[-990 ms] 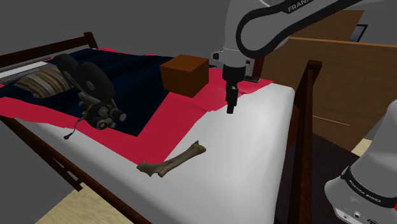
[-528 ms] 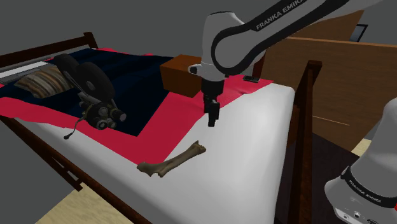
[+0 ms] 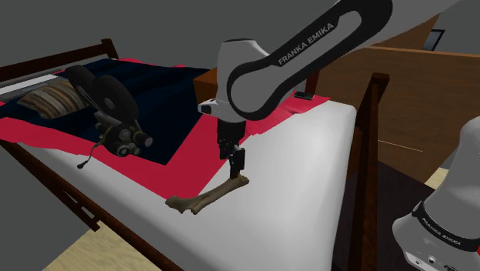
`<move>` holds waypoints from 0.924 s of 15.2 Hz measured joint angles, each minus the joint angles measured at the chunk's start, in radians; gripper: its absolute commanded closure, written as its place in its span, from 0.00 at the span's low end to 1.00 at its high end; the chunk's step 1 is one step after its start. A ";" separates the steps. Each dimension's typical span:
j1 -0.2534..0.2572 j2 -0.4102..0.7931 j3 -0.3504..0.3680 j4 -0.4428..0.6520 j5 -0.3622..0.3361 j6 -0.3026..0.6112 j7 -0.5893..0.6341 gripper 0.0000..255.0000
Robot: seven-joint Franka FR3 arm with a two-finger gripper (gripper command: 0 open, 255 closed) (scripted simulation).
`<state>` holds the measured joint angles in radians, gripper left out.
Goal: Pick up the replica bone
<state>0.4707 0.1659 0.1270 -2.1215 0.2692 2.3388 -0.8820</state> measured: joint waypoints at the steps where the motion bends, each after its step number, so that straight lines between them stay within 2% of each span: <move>1: 0.008 0.024 0.011 0.019 0.004 0.009 -0.019 0.00; 6: 0.041 0.106 0.059 0.090 0.016 0.039 -0.097 0.00; 13: 0.048 0.172 0.066 0.079 0.024 0.116 -0.122 0.00; 14: 0.047 0.177 0.066 0.079 0.025 0.120 -0.123 1.00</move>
<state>0.5180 0.3425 0.1934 -2.0425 0.2937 2.4591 -1.0055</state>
